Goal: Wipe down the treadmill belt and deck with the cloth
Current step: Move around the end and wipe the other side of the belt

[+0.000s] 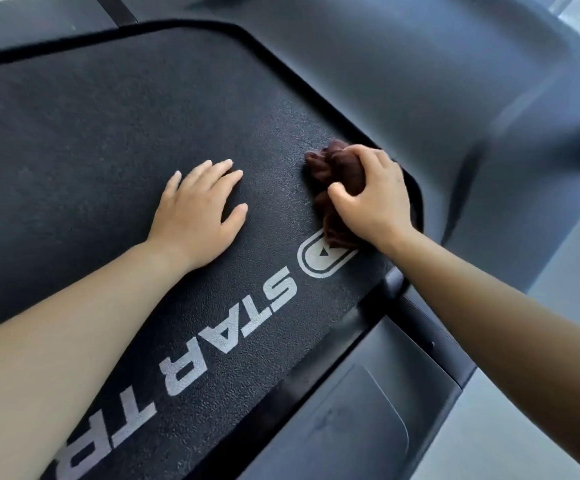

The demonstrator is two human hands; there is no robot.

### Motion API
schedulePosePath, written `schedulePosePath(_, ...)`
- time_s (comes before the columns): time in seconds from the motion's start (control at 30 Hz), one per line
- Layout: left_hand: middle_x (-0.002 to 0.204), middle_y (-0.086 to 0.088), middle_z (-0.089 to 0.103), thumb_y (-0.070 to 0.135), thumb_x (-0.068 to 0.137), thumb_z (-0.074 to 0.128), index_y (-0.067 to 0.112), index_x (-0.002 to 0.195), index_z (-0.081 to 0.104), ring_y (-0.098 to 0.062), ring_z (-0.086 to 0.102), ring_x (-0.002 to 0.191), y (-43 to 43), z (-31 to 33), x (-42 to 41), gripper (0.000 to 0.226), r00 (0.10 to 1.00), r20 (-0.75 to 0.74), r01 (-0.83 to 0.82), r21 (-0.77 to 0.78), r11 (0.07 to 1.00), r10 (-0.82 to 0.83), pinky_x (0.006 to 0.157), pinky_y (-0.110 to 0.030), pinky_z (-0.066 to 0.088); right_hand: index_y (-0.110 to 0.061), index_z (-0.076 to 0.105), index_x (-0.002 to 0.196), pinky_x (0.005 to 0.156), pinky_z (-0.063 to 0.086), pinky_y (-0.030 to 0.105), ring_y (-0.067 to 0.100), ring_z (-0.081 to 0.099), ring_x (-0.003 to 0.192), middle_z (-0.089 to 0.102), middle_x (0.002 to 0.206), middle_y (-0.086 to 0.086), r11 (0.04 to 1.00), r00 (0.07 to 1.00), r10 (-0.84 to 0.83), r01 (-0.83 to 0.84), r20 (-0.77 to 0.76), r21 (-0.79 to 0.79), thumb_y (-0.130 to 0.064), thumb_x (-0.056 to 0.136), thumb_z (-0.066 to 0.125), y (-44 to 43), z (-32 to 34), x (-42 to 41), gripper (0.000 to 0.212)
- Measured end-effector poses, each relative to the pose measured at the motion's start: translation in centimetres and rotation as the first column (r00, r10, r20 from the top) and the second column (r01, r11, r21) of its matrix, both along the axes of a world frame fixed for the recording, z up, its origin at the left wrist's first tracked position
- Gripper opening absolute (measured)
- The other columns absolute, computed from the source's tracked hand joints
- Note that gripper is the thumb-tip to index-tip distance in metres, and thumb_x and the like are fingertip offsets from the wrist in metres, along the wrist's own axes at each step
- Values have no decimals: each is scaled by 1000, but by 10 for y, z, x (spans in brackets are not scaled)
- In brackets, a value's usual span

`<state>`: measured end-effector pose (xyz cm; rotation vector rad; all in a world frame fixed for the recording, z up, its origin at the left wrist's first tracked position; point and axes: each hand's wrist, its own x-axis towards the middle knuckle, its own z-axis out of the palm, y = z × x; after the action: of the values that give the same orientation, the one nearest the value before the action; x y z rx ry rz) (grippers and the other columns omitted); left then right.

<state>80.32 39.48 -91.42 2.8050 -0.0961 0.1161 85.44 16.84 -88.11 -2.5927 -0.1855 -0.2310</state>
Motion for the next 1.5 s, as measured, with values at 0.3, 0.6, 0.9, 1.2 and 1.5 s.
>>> schedulePosePath(0.3,147,-3,39,27,91,50,10,136,45,-20,31,137,2,0,-11,48,991,76,-105,-89,990,112,113,-42,19,-27,58,120,102,34,39,20,47,119,57,124,-8,988,988,152,-152,5,11,-33,73,62,36,-7,-14,48)
schedulePosePath(0.6,152,1,29,34,91,46,14,142,36,-17,20,142,18,0,-2,55,987,15,-161,-25,987,162,114,-47,15,-24,60,118,98,40,39,20,51,115,57,123,-6,951,951,303,-306,59,51,-37,68,57,49,-17,-18,52)
schedulePosePath(0.9,152,4,28,36,92,43,17,143,35,-16,18,141,25,1,4,54,979,-12,-202,-8,979,202,115,-44,10,-29,50,129,99,35,39,21,43,122,51,130,-6,948,948,319,-319,-18,-20,-43,79,56,118,-11,80,52)
schedulePosePath(1.2,154,4,23,35,95,40,19,144,32,-16,16,143,39,9,-99,53,994,-74,-78,1,997,78,115,-41,10,-23,55,126,100,38,42,23,48,120,54,128,-3,928,928,373,-373,17,-6,-38,73,55,40,-8,-67,55)
schedulePosePath(1.5,154,1,26,33,95,43,16,144,35,-18,20,142,88,10,-231,53,987,-78,-142,37,989,144,114,-42,14,-24,57,124,96,40,42,20,48,120,53,129,-5,828,827,561,-561,-29,19,-37,73,59,104,-8,-213,53)
